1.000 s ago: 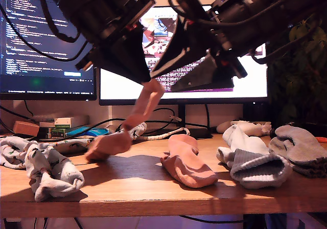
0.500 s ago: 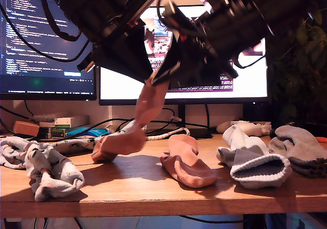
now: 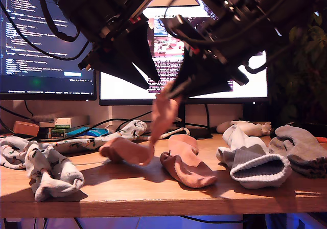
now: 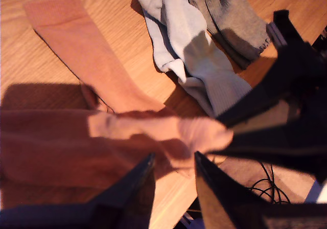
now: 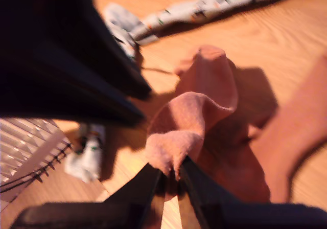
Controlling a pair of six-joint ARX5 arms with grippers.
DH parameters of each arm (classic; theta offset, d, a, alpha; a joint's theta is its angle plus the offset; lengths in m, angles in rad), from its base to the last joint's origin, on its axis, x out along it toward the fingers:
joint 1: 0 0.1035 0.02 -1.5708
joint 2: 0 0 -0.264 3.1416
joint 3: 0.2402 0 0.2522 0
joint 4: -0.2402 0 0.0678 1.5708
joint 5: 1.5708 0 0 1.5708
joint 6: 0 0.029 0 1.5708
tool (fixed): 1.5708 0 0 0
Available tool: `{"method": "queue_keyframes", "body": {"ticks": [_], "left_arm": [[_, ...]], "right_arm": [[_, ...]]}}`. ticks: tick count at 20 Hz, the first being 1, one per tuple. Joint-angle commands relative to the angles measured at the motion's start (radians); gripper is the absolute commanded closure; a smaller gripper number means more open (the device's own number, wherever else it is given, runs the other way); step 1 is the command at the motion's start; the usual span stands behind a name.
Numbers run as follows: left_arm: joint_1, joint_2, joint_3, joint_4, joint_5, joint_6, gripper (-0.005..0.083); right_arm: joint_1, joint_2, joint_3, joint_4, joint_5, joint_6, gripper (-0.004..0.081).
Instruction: Pair up the socks based on colour and pattern, by placing them on top of one another
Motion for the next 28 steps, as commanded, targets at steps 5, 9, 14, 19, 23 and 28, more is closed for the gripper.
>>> {"method": "queue_keyframes", "body": {"ticks": [5,9,14,19,23,28], "left_arm": [[0.059,-0.034,0.001,-0.121,-0.154,0.133,0.0566],[0.114,-0.034,0.001,-0.123,-0.282,0.186,0.0617],[0.195,-0.005,0.001,-0.058,-0.340,0.216,0.0617],[0.257,0.071,0.001,0.129,-0.366,0.297,0.0544],[0.270,0.179,0.001,0.203,-0.367,0.407,0.0446],[0.284,0.300,0.001,0.204,-0.422,0.439,0.0380]], "right_arm": [[-0.010,-0.019,0.015,-0.037,-0.008,-0.013,0.0783],[-0.010,-0.034,0.110,-0.203,-0.032,-0.030,0.0783],[-0.010,-0.035,0.300,-0.459,-0.031,-0.061,0.0783],[-0.010,-0.035,0.420,-0.569,-0.024,-0.087,0.0783],[-0.010,-0.035,0.497,-0.643,-0.016,-0.105,0.0783],[-0.010,-0.035,0.602,-0.709,0.020,-0.131,0.0783]]}}
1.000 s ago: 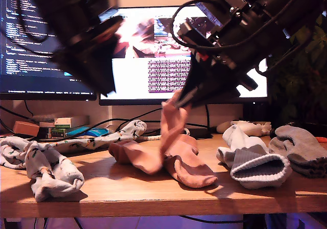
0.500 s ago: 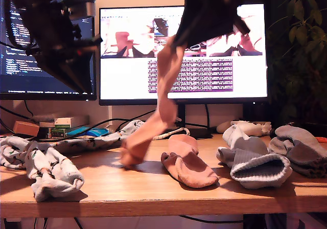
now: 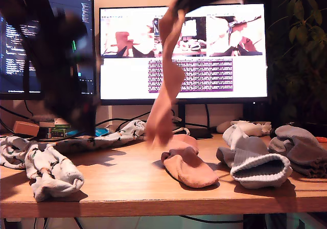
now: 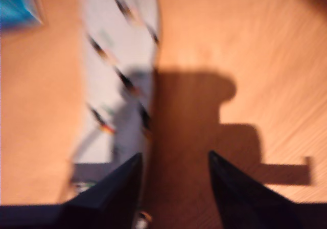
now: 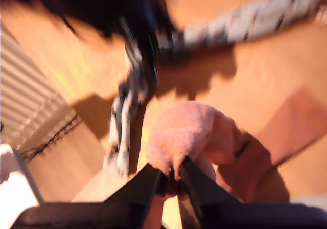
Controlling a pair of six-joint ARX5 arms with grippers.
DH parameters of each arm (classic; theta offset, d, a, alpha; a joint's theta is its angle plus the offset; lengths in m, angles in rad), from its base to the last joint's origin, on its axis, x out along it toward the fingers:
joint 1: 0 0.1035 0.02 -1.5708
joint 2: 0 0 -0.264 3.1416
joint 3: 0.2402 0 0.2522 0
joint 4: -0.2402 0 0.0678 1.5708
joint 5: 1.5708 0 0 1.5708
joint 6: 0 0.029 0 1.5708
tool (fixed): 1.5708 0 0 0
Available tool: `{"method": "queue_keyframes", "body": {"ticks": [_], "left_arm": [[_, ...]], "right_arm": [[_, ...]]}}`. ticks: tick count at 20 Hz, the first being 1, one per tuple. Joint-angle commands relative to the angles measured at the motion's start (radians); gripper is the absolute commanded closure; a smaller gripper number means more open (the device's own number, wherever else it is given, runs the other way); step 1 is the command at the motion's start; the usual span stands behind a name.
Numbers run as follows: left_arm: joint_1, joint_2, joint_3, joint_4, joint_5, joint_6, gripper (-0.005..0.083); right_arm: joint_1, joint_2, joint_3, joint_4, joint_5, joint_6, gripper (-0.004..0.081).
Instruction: Pair up the socks based on colour and pattern, by placing them on top of one another
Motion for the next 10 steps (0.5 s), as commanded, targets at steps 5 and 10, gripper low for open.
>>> {"method": "queue_keyframes", "body": {"ticks": [5,10], "left_arm": [[0.007,0.053,0.000,0.080,-0.122,0.086,0.0393],[0.007,0.055,0.000,0.061,-0.125,0.095,0.0777]], "right_arm": [[-0.003,-0.007,0.071,-0.031,0.010,-0.016,0.0783],[-0.014,-0.007,0.080,-0.034,0.039,-0.031,0.0783]]}}
